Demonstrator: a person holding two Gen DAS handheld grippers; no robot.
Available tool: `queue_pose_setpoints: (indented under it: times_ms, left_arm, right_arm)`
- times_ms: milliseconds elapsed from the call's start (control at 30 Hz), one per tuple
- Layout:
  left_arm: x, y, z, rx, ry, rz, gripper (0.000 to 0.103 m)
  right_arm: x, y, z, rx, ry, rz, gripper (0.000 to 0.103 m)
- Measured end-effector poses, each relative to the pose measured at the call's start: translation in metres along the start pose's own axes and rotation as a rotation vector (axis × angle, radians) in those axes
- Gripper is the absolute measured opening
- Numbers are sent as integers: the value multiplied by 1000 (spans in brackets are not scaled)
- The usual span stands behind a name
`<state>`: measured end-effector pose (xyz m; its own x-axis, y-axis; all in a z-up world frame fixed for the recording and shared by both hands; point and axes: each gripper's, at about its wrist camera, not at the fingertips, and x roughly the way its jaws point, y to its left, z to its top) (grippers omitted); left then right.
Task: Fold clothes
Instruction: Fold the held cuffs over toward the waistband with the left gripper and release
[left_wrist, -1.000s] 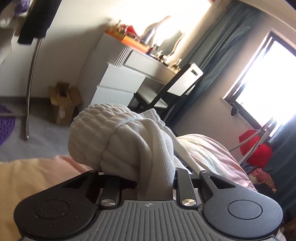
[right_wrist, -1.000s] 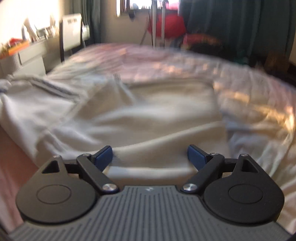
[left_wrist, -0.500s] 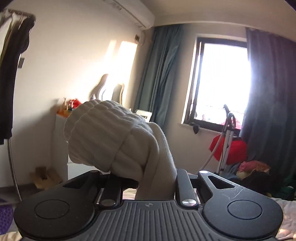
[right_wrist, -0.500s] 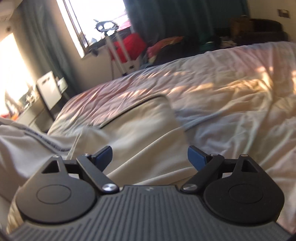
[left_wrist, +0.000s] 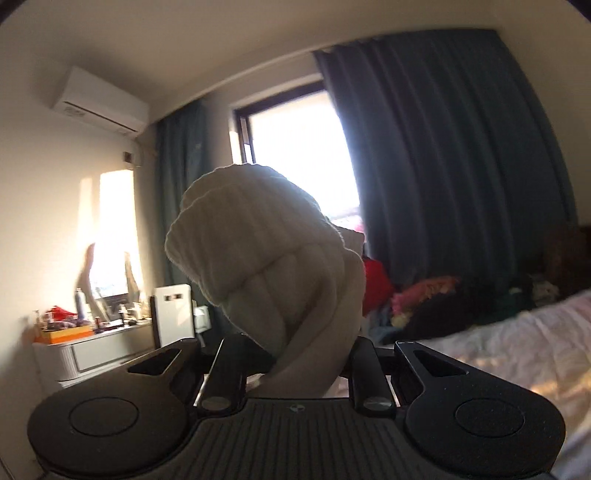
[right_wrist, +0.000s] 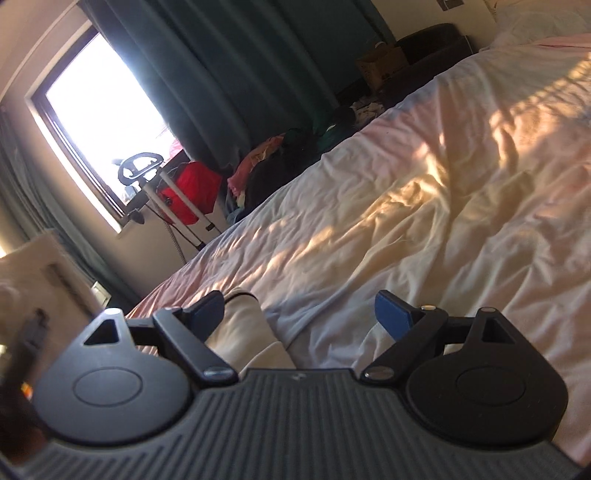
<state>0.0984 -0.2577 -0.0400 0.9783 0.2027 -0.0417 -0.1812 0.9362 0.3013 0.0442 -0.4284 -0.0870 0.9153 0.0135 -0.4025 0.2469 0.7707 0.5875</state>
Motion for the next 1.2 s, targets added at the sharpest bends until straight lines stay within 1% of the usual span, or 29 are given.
queue_pose_setpoints:
  times_ms: [67, 133, 200, 267, 300, 333, 367, 433, 467, 533, 567, 667, 700, 800, 967, 1033, 1067, 1133, 1200]
  left_arm:
    - [5, -37, -30, 102, 62, -86, 20]
    - [8, -65, -59, 191, 148, -167, 24]
    - [10, -83, -79, 253, 213, -210, 25]
    - [12, -85, -80, 260, 225, -222, 29]
    - [13, -85, -80, 260, 228, -227, 33]
    - [14, -85, -79, 260, 231, -232, 40]
    - [17, -83, -77, 261, 251, -244, 45]
    - [22, -62, -76, 249, 291, -287, 61]
    - [17, -48, -77, 243, 304, -308, 65]
    - [15, -10, -81, 234, 318, -342, 78]
    - [14, 9, -82, 230, 324, -359, 80]
    - [6, 45, -85, 225, 339, -414, 82]
    - [4, 63, -86, 224, 349, -437, 83]
    - [-18, 98, -83, 219, 364, -445, 85]
    - [-41, 145, -84, 164, 353, -368, 86]
    - [-46, 166, -85, 88, 343, -320, 87]
    - [-45, 175, -85, 51, 346, -310, 87]
    - [-39, 190, -83, -13, 358, -302, 87]
    - [-35, 200, -82, -71, 373, -310, 88]
  right_arm:
    - [5, -4, -1, 11, -1, -3, 90]
    - [12, -8, -1, 36, 16, 13, 90]
    - [17, -11, -3, 60, 35, 41, 90]
    - [21, -13, -4, 72, 51, 66, 90]
    - [24, -13, -4, 74, 58, 72, 90]
    - [26, -14, -5, 77, 65, 78, 90]
    - [29, -14, -5, 83, 79, 89, 90]
    - [32, -13, -7, 87, 102, 108, 90]
    - [33, -10, -7, 77, 108, 116, 90]
    - [33, -5, -8, 57, 115, 136, 90]
    - [32, -3, -9, 48, 116, 147, 90]
    - [28, 4, -11, 20, 125, 176, 90]
    - [26, 7, -12, -4, 123, 170, 90]
    - [18, 21, -17, -108, 114, 142, 90]
    - [13, 35, -30, -177, 152, 181, 90]
    - [16, 35, -31, -165, 182, 213, 90]
    - [18, 32, -31, -136, 200, 229, 90]
    - [21, 26, -29, -73, 223, 252, 90]
    - [22, 20, -31, -11, 235, 270, 90]
